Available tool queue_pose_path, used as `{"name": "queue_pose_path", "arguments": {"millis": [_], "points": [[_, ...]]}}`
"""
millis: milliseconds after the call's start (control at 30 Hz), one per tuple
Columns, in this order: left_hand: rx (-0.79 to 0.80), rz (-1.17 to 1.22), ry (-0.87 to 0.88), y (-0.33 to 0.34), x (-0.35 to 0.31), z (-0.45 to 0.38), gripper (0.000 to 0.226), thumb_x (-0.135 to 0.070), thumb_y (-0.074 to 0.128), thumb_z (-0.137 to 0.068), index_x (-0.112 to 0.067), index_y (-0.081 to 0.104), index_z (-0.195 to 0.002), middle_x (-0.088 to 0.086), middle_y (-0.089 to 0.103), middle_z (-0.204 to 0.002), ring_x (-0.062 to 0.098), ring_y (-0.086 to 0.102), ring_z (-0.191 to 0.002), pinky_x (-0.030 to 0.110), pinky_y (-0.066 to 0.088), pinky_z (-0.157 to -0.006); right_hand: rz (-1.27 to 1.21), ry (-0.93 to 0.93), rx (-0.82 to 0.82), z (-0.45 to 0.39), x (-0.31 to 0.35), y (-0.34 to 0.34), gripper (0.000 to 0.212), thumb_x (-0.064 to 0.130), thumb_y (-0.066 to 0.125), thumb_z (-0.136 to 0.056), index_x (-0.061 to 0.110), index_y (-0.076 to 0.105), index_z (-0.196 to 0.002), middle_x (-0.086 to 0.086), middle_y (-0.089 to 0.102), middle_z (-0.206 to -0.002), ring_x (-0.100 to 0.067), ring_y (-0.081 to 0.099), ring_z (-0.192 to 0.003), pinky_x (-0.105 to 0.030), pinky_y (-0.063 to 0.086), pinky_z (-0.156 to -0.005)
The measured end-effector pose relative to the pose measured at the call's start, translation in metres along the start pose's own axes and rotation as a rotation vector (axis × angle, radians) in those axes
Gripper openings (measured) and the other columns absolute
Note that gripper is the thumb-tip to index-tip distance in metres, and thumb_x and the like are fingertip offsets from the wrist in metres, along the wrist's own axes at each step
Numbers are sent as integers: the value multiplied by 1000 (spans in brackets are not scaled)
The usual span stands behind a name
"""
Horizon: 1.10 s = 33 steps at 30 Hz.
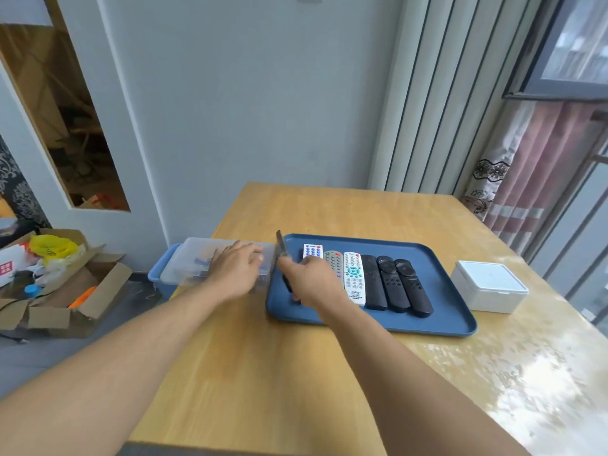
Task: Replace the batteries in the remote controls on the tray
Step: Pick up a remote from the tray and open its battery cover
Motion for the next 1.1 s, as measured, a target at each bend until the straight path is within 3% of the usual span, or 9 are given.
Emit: {"name": "queue_pose_path", "arguments": {"millis": [167,267,367,467,633,733,900,1000,1100], "points": [[-361,232,70,-26,-41,20,35,-36,46,-102,-16,74,-98,0,73,-107,24,61,-106,37,42,-98,-531,-30,126,-3,-16,-36,40,51,52,-84,12,49,-95,-8,57,-65,-17,34,-46,-26,21,-48],[-166,750,2,0,-79,23,49,-54,44,-100,-18,76,-93,-11,77,-96,6,68,-96,24,48,-86,-749,-84,299,-6,-20,-42,40,45,40,-92,9,56,-93,-10,55,-67,-17,31,-49,-31,15,-54],[-57,1178,-60,30,-111,14,37,-35,48,-105,-9,72,-93,0,76,-86,10,70,-81,25,52,-78,-650,-148,319,-14,-29,-56,44,40,35,-98,7,63,-94,-10,59,-69,-16,37,-51,-27,23,-49],[-78,1414,-115,55,-112,7,28,-26,48,-105,-8,70,-105,19,75,-102,35,70,-94,53,55,-91,-191,-300,-53,-28,-46,-83,43,54,56,-94,13,62,-84,5,62,-61,-9,45,-47,-29,35,-52],[-71,1325,-55,75,-106,10,31,-48,54,-98,-28,67,-117,5,72,-119,34,64,-112,60,47,-102,283,-855,-550,-8,-44,-97,13,47,67,-90,40,68,-102,15,53,-74,-2,44,-54,-30,47,-48],[25,1355,-43,81,-113,17,29,-39,47,-105,-20,67,-114,6,70,-102,27,62,-83,40,56,-70,310,-962,-608,-2,-45,-95,23,43,66,-93,35,72,-113,14,55,-82,-1,40,-55,-30,45,-44],[47,1378,-46,86,-113,28,43,-43,42,-105,-9,62,-121,14,66,-93,28,59,-71,37,53,-62,327,-956,-564,1,-49,-89,33,51,55,-95,38,70,-121,15,56,-86,-3,41,-55,-33,47,-46],[21,1391,-31,86,-107,27,44,-49,47,-102,-16,62,-126,17,69,-107,29,66,-85,45,55,-79,298,-926,-547,4,-49,-89,37,52,54,-94,37,67,-126,15,55,-87,-6,47,-57,-34,49,-51],[5,1369,-13,81,-112,31,61,-65,55,-91,-25,55,-137,9,59,-141,35,55,-131,62,38,-111,260,-888,-504,5,-49,-90,38,52,55,-93,39,66,-127,17,55,-90,-8,51,-59,-33,50,-56]]}}
Point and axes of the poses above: each hand's wrist, its own z-axis away from the middle knuckle, its own y-axis out of the palm, x = y × z, the point moved 8 cm from there along -z, towards the middle knuckle
